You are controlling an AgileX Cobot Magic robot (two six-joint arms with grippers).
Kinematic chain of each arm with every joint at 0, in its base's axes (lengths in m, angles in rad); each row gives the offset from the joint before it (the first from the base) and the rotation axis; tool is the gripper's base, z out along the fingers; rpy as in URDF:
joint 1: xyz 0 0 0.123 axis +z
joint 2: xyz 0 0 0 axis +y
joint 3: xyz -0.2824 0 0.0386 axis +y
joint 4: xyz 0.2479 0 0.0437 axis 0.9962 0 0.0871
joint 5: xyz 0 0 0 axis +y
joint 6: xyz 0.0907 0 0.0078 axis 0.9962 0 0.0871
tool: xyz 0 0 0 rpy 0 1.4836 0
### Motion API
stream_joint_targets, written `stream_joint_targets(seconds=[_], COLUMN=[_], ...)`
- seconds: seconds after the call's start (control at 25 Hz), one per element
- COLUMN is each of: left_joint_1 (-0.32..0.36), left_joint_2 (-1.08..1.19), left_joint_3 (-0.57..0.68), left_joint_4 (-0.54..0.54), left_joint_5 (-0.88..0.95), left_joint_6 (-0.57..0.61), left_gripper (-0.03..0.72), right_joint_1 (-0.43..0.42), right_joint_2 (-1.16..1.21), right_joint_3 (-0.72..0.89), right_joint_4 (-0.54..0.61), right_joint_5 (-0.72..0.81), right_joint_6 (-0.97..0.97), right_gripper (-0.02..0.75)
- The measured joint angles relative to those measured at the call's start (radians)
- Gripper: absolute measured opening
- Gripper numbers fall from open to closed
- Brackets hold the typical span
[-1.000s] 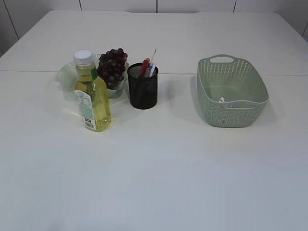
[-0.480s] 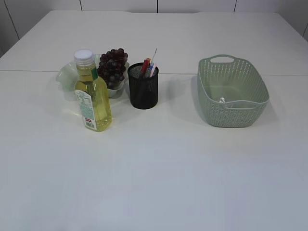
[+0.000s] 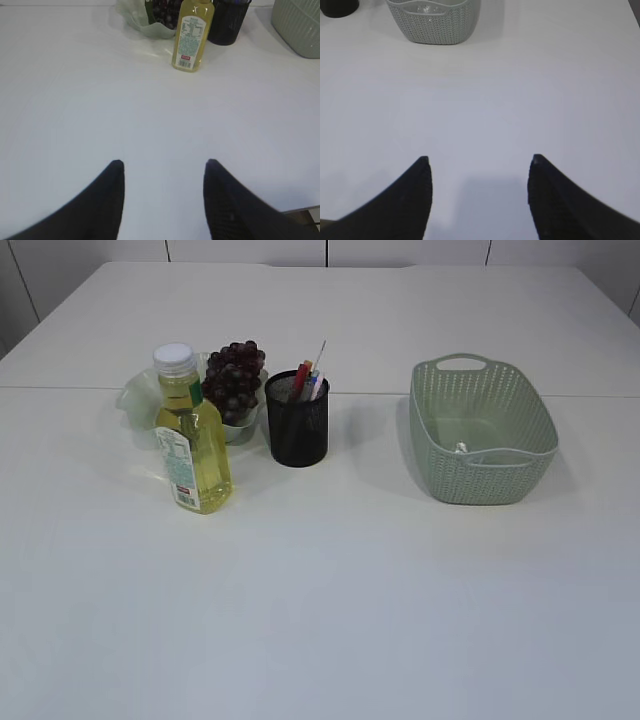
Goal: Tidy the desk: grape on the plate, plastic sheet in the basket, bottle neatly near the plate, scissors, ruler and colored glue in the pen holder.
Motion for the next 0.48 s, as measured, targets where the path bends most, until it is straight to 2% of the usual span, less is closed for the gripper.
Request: stream_joint_targets(seconds=[0.48], left_joint_1=[0.0], left_joint_2=[0.0], left_joint_3=[0.0], left_joint_4=[0.002], left_joint_5=[0.005], left_joint_6=[0.006], left_gripper=[0.379], right_joint_1=[0.0], right_joint_2=[0.0], right_joint_3=[0.0], right_joint_4=[0.0], right_joint_5=[-0.001], right_joint_6=[0.0], right_gripper=[0.477])
